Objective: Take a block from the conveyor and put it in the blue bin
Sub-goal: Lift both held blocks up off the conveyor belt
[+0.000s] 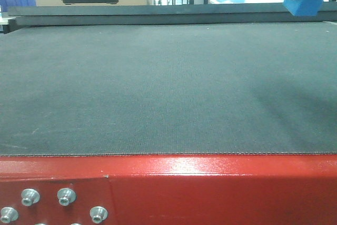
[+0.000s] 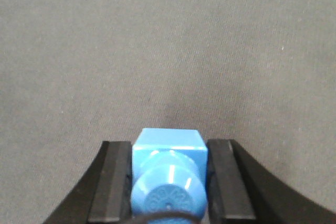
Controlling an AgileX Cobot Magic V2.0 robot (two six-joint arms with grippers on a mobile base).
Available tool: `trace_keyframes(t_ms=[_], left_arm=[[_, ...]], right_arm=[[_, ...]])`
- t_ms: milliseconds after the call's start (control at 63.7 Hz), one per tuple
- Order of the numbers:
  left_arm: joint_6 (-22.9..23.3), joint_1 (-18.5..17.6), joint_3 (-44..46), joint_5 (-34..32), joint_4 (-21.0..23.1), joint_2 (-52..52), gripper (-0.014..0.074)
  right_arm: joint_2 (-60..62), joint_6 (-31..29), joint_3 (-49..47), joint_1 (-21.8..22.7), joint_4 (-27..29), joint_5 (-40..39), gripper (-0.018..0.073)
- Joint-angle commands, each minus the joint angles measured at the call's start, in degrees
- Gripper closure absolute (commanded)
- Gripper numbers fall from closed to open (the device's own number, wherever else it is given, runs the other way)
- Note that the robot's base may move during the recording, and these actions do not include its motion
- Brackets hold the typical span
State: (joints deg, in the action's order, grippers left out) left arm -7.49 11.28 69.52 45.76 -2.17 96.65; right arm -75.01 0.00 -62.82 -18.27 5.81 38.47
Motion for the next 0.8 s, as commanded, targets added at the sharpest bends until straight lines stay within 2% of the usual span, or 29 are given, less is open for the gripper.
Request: trace_keyframes(t_ms=[0,220,345,518,785], left_arm=[[0.1,-2.8,1.9,0.3,1.5,-4.6,0.0707],[0.2,-13.3,5.4,1.3,0.0,-10.4,0.0707],[0.6,-17.4,5.7,2.3,2.5,-13.3,0.0707],[0.6,-19.2,5.3,3.4,8.2,-19.8,0.0707],[0.6,-19.2,2.2,2.9,8.1,-31.6,0.0707]], right_arm=[[0.6,0.0,0.2,1.2,-0.2,-1.6,0.0721],[0.9,0.0,0.4,6.3,-0.2,0.5,0.0721],[2.6,0.0,2.4,7.5,-0.2,0.0,0.0721],[9.2,0.0,9.9,7.5,-0.7,-1.3,0.0721],[22.7,0.0,14.8,7.5,-0.7,-0.1,0.0721]])
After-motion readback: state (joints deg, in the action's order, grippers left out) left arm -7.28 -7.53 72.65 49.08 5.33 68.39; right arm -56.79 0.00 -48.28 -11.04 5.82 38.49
